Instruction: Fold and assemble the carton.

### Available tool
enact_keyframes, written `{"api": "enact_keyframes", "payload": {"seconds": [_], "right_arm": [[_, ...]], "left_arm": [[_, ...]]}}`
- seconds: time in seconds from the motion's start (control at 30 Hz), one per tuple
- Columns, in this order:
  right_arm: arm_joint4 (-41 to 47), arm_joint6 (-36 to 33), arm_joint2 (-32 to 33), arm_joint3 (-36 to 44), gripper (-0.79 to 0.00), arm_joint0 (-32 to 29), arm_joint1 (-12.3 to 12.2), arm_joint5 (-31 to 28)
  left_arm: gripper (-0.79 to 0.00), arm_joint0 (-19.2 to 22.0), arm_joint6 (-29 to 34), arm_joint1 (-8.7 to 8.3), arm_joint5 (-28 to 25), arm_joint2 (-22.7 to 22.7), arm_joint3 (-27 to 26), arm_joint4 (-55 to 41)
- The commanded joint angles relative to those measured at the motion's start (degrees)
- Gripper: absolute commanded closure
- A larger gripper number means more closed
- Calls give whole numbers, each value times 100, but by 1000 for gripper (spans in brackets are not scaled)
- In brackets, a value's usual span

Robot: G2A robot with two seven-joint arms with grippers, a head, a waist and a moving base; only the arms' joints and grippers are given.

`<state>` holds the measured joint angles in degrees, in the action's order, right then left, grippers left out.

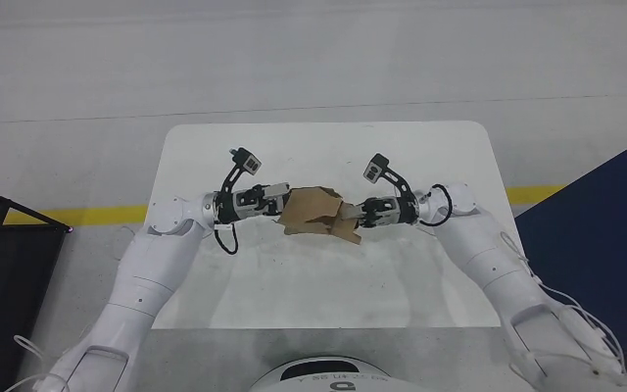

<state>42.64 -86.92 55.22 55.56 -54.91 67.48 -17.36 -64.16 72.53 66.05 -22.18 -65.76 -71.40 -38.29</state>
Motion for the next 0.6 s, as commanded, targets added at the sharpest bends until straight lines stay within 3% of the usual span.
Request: {"api": "enact_keyframes", "payload": {"seconds": [0.0, 0.33, 0.57], "right_arm": [[-50, -8, -33, -14, 0, 20, 12, 8], [-142, -60, -97, -98, 0, 28, 41, 60], [60, -75, 32, -122, 0, -20, 28, 75]], "left_arm": [[-742, 3, -50, 3, -23, -1, 2, 5], [-708, 6, -308, 6, -100, -42, 24, 95], [-643, -25, 221, -3, 383, 91, 30, -33]]}}
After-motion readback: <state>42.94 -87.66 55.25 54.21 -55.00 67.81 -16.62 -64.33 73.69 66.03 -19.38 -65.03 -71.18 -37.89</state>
